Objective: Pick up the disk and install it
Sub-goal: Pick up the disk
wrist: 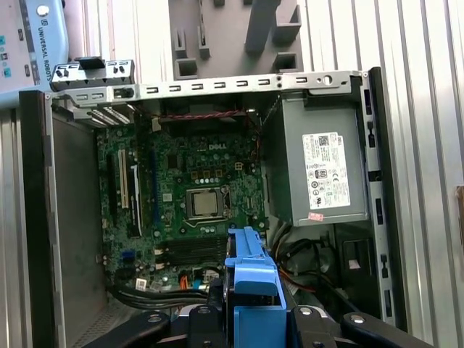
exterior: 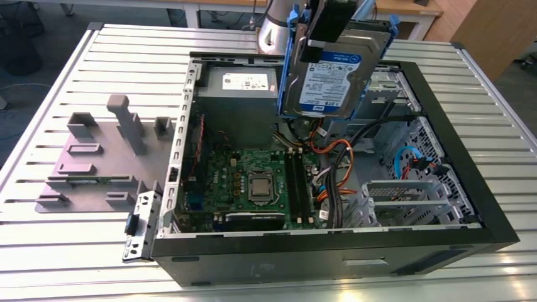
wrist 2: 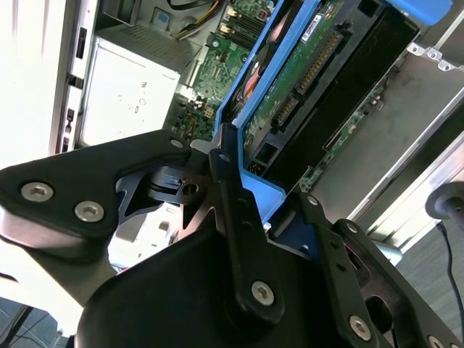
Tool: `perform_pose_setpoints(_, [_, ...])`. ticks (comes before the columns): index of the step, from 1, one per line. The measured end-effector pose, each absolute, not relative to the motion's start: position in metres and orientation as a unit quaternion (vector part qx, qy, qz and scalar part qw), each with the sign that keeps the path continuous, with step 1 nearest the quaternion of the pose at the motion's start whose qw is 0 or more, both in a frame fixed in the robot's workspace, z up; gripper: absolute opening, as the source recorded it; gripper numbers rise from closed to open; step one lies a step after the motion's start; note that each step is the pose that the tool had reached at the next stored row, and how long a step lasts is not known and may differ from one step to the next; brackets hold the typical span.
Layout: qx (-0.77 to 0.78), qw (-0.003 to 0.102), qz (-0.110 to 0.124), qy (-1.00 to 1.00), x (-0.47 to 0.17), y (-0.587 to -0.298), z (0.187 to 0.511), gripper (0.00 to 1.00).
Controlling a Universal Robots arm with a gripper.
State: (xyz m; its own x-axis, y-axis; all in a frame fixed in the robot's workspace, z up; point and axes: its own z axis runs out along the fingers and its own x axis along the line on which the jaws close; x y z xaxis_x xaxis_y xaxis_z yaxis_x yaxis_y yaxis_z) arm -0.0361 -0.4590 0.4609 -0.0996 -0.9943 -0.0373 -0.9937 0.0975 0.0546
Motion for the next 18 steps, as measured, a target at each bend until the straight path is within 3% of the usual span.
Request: perform_pose_setpoints(18, [0.671,0.004,-0.033,-0.741,-0.0296,-0.4604,0.4592,0.37])
